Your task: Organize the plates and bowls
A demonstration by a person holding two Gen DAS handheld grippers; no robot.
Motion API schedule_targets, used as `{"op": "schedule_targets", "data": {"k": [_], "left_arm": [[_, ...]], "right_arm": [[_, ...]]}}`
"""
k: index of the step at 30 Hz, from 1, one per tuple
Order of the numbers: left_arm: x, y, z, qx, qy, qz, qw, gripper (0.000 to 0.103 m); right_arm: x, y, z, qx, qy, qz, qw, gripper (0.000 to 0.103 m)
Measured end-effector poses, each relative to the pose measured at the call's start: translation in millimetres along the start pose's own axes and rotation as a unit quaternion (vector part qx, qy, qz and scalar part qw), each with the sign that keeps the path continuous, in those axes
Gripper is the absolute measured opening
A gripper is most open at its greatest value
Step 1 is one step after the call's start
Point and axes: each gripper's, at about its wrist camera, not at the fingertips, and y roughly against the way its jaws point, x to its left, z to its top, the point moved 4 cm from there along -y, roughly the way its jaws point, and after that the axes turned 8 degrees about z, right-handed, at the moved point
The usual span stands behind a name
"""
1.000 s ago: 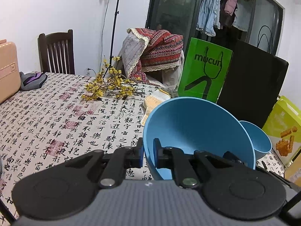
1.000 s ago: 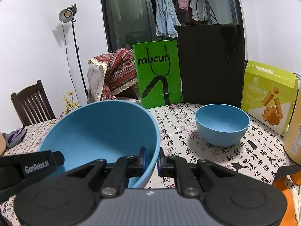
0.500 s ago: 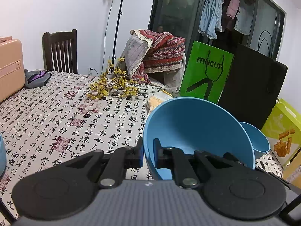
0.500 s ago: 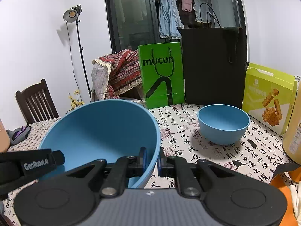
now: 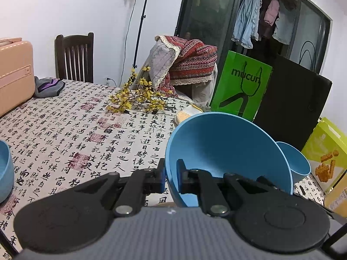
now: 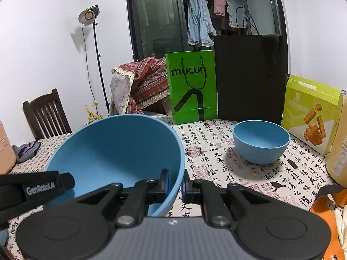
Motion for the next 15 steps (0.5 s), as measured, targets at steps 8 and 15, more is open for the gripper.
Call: {"op": "schedule_targets", "data": {"k": [8, 15], "left_arm": [[14.0, 5.3, -0.7, -0.002, 0.009, 0.003, 1.0, 0.01], [23.8, 11.1, -1.2, -0.006, 0.014, 0.005, 0.9999, 0.01]], "right_arm": [[10.4, 5.0, -3.5, 0.0, 0.006, 0.006, 1.0, 0.011], [20.7, 9.2, -5.9, -0.002, 0.012, 0.011, 1.0, 0.011]]}}
